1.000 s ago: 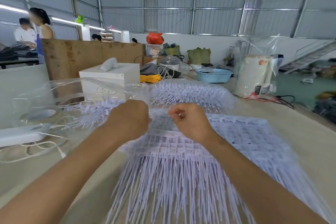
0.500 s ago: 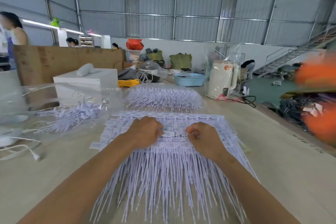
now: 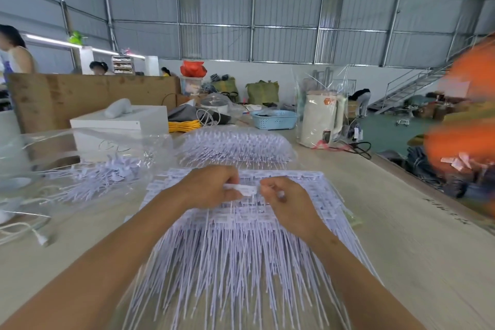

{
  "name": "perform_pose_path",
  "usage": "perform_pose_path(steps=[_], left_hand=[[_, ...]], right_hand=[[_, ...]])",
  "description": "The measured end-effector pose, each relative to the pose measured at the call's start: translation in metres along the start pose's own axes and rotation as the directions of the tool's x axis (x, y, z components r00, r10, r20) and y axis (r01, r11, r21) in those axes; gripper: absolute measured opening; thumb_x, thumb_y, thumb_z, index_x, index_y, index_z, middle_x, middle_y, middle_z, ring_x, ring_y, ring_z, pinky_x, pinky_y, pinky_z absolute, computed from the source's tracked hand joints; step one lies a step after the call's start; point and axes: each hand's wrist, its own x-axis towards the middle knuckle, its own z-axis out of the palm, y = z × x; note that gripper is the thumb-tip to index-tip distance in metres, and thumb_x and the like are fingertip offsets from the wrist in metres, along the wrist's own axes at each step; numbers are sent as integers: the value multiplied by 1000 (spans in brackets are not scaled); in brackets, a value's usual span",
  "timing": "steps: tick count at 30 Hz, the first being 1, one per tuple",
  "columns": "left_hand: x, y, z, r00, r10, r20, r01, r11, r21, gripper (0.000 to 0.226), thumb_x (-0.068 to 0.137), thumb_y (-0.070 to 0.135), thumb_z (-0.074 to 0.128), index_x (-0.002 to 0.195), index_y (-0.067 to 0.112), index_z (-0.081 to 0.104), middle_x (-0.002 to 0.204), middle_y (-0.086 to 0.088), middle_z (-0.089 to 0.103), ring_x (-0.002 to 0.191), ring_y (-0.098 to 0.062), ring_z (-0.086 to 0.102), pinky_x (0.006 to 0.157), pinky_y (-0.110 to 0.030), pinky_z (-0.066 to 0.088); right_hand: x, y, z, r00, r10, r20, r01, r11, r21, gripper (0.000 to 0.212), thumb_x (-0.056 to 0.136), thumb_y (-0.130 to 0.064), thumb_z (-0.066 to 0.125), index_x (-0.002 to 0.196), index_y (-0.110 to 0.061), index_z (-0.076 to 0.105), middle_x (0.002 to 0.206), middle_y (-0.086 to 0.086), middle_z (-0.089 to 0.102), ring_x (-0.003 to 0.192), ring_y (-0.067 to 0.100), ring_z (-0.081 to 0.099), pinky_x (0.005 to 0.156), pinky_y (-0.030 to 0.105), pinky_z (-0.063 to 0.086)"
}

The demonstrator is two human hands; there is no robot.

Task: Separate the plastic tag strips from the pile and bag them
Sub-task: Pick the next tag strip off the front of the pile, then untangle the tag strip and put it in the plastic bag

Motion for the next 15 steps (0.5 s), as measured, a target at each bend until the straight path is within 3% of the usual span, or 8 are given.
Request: perform_pose_path(steps=[2,4,6,9,13,15], left_hand=[[2,14,-12,995,89,-33,-89,996,-11,17,87,40,61,85,31,47,89,6,59,84,-16,55,73,-35,45],[4,26,-21,984,159,-81,-158,987,20,16,86,38,62,87,31,47,93,4,59,87,-18,55,75,-36,48],[7,34,-26,977,175,-119,-176,984,-1,18,85,42,63,90,32,48,96,5,58,92,-17,55,78,-37,48],[10,39,-27,981,117,-153,-126,991,-49,23,82,50,63,91,32,53,94,8,57,91,-15,54,76,-36,48],[17,43,-25,991,60,-121,-75,989,-127,25,89,42,59,92,18,64,82,4,58,73,-11,53,66,-27,40],[21,44,-27,998,25,-55,-34,986,-166,31,90,39,58,81,11,66,69,5,60,58,-1,52,56,-19,39]], right_hand=[[2,-12,-4,997,26,68,-42,969,244,16,94,-19,54,99,-13,67,86,-4,65,78,12,62,72,23,49],[4,-19,-12,986,65,156,-136,854,503,13,94,-15,54,88,-11,66,74,-3,66,61,14,65,58,22,52],[6,-21,-21,975,128,180,-214,754,621,16,93,-11,56,79,-8,64,64,1,61,47,13,58,50,23,50],[12,-21,-30,952,240,192,-305,665,681,19,91,-7,57,73,-4,62,58,6,52,40,13,47,46,25,47],[19,-23,-36,943,295,157,-325,700,636,17,90,-5,58,74,-4,62,56,4,48,36,8,40,39,19,39],[21,-23,-37,943,280,178,-329,724,607,14,90,-5,58,77,-4,61,57,5,48,36,7,39,37,18,36]])
